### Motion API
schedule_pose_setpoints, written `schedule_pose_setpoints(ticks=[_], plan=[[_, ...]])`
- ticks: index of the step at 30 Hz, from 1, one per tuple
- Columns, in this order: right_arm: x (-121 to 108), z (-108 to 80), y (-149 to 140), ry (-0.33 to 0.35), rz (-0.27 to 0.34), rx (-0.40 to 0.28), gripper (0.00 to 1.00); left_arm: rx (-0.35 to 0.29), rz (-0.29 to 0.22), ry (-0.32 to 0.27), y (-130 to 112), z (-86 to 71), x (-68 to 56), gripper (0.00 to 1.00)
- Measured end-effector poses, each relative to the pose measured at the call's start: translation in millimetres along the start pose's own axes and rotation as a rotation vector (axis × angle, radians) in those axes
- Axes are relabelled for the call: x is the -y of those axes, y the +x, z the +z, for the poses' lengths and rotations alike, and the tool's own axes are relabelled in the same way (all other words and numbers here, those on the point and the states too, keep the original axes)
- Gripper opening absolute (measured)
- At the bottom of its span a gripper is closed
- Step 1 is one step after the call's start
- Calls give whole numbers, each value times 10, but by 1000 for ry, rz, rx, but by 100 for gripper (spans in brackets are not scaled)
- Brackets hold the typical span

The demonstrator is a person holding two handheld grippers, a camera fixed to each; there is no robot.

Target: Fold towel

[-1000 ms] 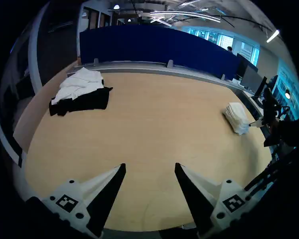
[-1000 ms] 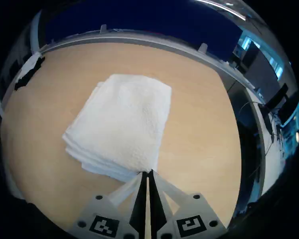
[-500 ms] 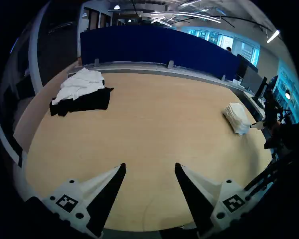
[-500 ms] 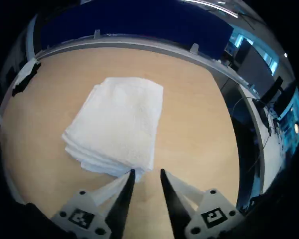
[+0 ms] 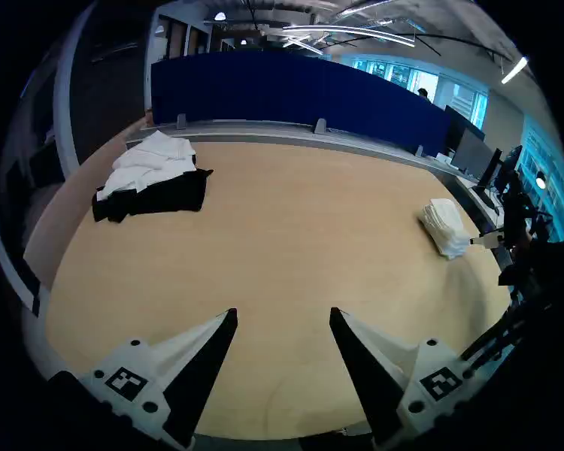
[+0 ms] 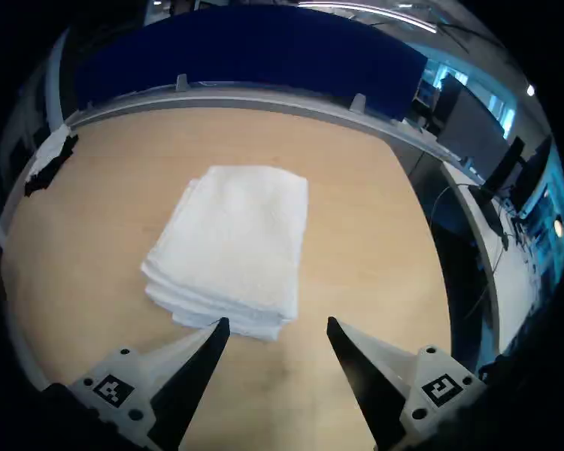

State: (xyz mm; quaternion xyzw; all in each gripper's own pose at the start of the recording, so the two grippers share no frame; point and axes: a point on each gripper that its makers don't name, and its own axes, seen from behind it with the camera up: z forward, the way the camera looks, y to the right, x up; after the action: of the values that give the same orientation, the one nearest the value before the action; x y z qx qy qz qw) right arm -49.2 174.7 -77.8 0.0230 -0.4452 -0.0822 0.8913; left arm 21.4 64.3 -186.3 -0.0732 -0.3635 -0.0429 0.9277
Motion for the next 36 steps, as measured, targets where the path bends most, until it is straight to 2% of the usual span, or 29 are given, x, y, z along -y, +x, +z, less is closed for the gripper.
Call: schedule_pose_setpoints(ticks=[6, 14, 20, 23, 25, 31, 36], plan=[[302, -207, 198, 33, 7, -82, 100, -13, 1, -2, 58, 22, 18, 91], [886, -610, 576, 86, 24, -243, 100, -38, -5, -10, 180, 82, 8, 91], [1208, -948, 884, 89, 97, -386, 100, -54, 10, -17, 277, 141, -31, 91], [1279, -1112, 1031, 74, 141, -474, 100, -65, 12, -20, 320, 172, -54, 91], [1320, -1179, 1080, 71, 159, -509, 100, -80, 11, -20, 358, 193, -59, 91], [1459, -1302, 1152, 74, 174, -565, 100, -150, 2, -20, 572, 262, -79, 91], [1530, -1355, 1194, 73, 175, -587, 100, -272, 2, -9, 927, 264, -73, 91]])
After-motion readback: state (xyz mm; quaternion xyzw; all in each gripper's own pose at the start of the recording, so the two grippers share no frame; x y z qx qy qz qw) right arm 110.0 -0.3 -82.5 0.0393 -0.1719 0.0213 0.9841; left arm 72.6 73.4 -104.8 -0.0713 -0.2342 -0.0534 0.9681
